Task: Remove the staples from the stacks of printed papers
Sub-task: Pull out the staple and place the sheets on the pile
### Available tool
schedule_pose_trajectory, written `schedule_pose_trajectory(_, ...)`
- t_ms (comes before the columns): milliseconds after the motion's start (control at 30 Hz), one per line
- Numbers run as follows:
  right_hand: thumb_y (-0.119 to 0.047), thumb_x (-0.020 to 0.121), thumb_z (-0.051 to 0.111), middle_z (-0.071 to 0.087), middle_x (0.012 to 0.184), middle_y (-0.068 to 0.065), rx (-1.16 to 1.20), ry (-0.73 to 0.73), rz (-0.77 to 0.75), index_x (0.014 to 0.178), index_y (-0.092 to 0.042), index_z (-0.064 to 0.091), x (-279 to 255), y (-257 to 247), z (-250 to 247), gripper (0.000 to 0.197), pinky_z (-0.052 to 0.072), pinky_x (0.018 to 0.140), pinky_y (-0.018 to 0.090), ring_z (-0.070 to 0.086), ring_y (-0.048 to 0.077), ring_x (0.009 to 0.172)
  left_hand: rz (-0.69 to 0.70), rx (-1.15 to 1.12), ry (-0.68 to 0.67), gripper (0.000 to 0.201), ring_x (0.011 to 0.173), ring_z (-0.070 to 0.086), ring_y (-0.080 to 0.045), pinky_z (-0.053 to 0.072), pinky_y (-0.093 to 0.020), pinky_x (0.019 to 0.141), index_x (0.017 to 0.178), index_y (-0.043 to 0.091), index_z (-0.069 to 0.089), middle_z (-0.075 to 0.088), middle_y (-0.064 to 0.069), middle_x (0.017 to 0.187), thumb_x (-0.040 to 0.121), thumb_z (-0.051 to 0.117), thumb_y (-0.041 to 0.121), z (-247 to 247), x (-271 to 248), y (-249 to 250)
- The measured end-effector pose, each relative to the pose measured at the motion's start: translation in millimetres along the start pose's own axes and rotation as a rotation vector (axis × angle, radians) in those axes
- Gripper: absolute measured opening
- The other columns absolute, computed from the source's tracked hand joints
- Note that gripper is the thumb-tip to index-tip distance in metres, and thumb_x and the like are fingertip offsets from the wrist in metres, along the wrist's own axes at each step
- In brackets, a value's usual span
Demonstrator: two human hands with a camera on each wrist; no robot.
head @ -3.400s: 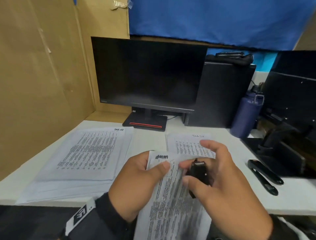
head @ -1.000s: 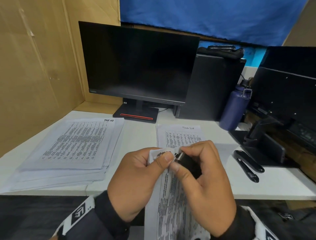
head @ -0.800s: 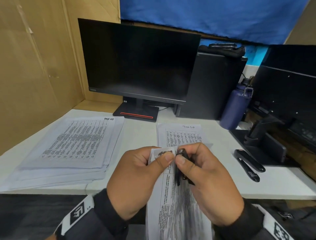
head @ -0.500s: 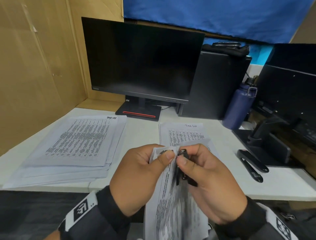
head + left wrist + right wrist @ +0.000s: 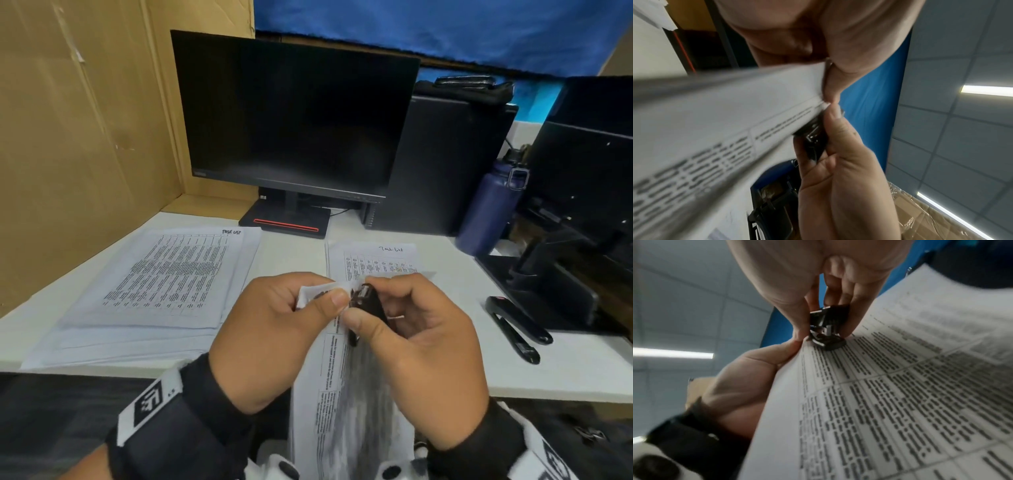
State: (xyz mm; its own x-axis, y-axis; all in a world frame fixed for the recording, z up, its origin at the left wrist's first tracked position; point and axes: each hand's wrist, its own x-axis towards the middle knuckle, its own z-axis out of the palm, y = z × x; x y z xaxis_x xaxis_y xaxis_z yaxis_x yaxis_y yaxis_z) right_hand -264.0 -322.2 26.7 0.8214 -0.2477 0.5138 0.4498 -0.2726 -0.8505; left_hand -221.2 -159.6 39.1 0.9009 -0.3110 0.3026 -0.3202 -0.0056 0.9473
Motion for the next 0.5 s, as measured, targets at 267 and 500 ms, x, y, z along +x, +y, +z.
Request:
schedule_pose_trajectory(267, -0.017, 0.072, 0.081, 0.078, 0.089, 0.001, 0.158, -0.081, 0.201, 0.095, -0.018, 0.077, 7.1, -2.1, -3.4, 0.023, 0.059, 0.077, 0.029, 0.074, 0.017, 0.083, 0.023, 0.03, 0.042, 0.013, 0.086, 0.07, -0.045, 0.058, -0.061, 0.081, 0.087, 0.017, 0.082, 0.078, -0.017, 0.084, 0.094, 0.071, 0.02, -1.2, 0.3, -2.4)
schedule_pose_trajectory(500, -0.021, 0.072, 0.078, 0.076, 0.096, 0.014, 0.299, -0.114, 0.365, 0.097, -0.017, 0.079, 9.9, 9.9, -2.9, 0.025, 0.058, 0.084, 0.044, 0.072, 0.031, 0.091, -0.045, -0.013, 0.037, 0.014, 0.092, 0.064, -0.055, 0.054, -0.067, 0.085, 0.09, 0.016, 0.081, 0.073, -0.03, 0.092, 0.092, 0.074, 0.028, -3.3, 5.6, -10.0)
